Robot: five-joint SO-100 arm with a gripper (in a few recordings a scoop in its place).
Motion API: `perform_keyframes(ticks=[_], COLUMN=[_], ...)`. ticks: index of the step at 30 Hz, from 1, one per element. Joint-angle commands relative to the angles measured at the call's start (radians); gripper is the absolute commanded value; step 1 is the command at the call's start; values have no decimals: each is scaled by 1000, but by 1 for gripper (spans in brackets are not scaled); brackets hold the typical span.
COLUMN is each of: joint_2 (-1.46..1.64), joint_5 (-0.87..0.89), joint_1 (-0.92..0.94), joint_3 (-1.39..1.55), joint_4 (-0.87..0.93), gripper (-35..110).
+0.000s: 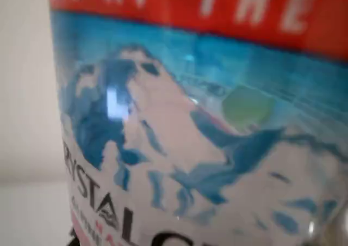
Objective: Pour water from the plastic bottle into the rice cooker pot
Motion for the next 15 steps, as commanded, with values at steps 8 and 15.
perform_keyframes(ticks=[8, 15], joint_2=[-374, -1025], joint_5=[-141, -156], joint_1=[-43, -8], joint_3=[627, 400], joint_4=[-1037, -1578], gripper=[19, 19])
